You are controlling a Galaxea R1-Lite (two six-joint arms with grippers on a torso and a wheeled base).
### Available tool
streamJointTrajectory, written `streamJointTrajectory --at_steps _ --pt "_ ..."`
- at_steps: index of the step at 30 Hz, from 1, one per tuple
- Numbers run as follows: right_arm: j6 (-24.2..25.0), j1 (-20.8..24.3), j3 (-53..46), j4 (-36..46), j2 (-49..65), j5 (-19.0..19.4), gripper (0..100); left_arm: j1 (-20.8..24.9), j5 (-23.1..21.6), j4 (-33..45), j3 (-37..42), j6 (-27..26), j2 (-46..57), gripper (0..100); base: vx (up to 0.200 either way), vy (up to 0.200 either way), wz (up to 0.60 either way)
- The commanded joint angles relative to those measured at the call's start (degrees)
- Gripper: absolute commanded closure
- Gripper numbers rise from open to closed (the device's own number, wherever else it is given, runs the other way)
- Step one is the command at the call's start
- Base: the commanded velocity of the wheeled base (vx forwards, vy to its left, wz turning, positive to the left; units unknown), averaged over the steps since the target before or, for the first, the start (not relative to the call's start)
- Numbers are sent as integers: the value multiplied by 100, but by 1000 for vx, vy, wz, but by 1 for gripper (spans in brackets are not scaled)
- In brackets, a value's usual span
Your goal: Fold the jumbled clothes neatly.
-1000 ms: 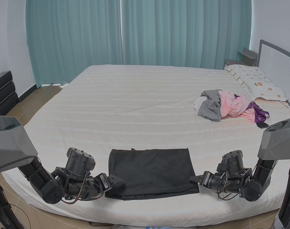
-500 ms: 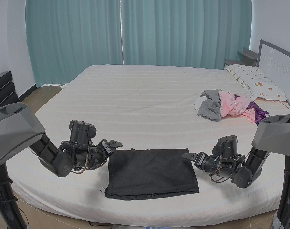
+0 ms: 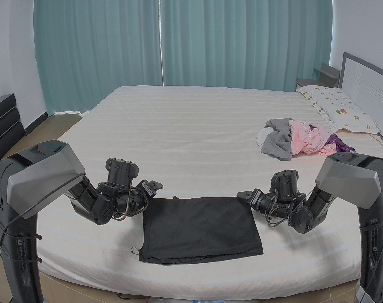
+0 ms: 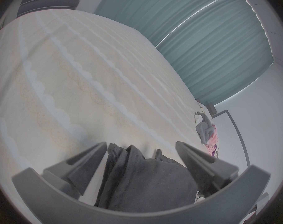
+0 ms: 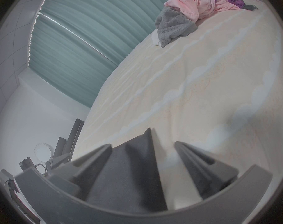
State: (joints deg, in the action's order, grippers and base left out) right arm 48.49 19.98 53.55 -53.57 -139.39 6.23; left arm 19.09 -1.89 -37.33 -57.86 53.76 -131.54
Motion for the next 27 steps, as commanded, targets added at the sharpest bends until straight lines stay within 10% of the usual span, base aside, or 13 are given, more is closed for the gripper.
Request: streamJointTrajectory --at_steps 1,24,25,27 --pt "11 -38 226 22 -326 1 100 -2 4 -3 -50 12 -188 100 0 0 0" --pt "152 -214 85 -49 -106 19 100 -151 242 -38 -103 38 -302 100 0 0 0" --pt "160 -205 6 -84 -36 54 0 -142 242 -38 -94 47 -294 0 0 0 0" --pt "204 -205 -135 -216 105 80 0 -142 242 -38 -24 47 -258 0 0 0 0"
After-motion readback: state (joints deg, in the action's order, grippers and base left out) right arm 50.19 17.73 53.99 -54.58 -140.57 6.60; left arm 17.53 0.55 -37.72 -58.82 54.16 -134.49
